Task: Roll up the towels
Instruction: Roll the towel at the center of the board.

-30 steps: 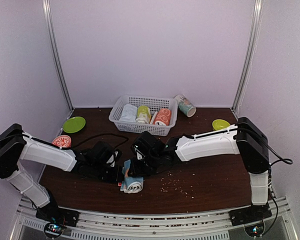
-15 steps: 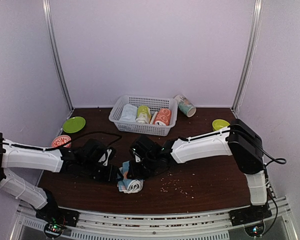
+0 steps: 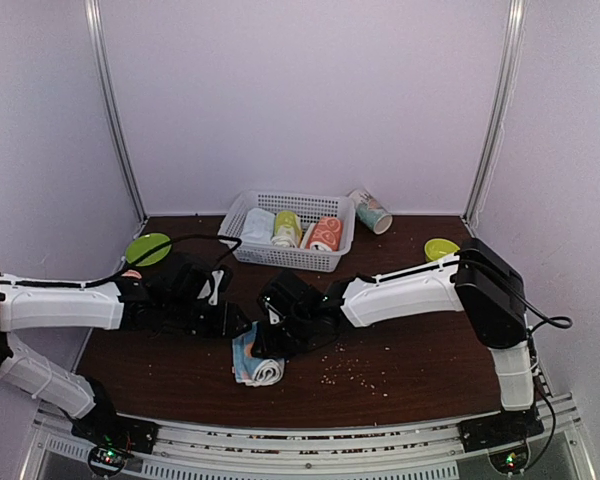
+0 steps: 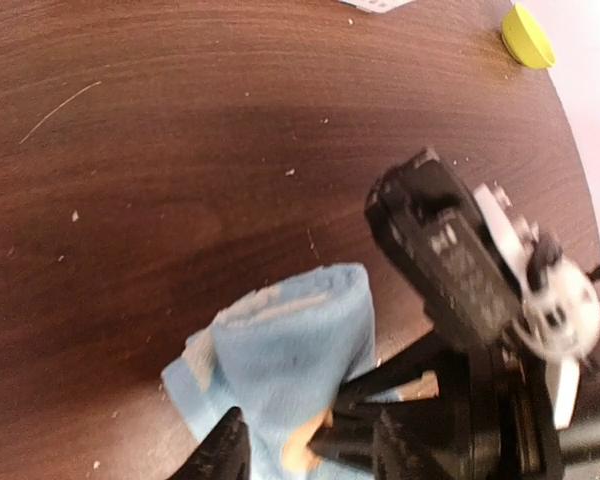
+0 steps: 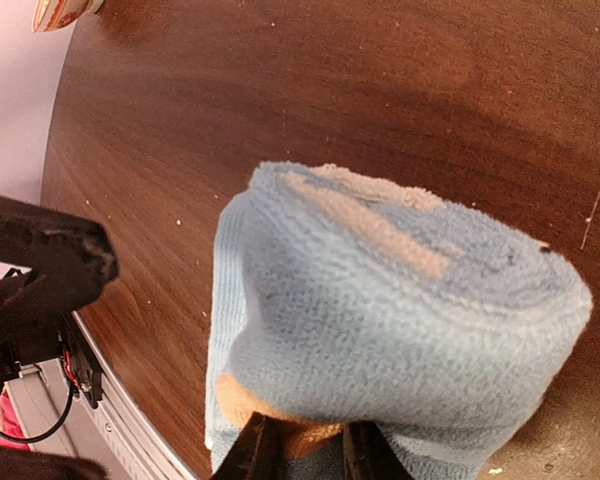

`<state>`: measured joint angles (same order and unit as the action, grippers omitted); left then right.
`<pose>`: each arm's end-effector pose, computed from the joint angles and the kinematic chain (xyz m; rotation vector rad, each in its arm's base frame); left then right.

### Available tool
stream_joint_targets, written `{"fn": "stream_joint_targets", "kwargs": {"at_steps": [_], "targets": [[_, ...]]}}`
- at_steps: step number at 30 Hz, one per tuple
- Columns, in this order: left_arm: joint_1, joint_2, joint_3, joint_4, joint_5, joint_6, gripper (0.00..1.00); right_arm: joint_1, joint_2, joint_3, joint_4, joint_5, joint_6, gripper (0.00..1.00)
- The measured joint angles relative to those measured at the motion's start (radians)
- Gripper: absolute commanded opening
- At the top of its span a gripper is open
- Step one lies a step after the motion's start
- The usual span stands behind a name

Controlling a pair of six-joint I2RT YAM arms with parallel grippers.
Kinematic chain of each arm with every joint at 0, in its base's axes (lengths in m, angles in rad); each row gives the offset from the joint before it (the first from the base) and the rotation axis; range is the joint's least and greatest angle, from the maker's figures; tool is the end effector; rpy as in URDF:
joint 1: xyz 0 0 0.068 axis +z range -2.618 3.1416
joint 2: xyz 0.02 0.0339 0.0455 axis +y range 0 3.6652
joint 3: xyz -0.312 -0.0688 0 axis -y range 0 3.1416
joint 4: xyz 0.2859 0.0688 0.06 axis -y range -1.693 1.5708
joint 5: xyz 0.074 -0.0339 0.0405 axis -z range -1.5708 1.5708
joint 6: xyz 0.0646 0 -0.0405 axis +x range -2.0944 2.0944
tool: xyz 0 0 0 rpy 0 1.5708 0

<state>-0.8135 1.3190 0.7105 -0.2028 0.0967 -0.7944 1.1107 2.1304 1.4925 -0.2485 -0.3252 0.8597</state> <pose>0.2059 -0.2269 0.2012 0.0739 2.5589 -0.8216 0.2197 0.4899 0.1511 -0.5166 2.7780 1.0931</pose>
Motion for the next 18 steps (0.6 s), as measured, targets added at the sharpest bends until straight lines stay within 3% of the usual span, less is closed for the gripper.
{"fn": "stream_joint_targets", "kwargs": {"at_steps": [12,18], "targets": [[0.033,0.202,0.079,0.113,0.06,0.001,0.23,0.0,0.0,-0.013,0.036,-0.001,-0.003,0.26],[0.038,0.284,0.082,0.159,0.086,-0.007,0.02,0.0,0.0,-0.013,0.037,-0.001,-0.021,0.29]]}}
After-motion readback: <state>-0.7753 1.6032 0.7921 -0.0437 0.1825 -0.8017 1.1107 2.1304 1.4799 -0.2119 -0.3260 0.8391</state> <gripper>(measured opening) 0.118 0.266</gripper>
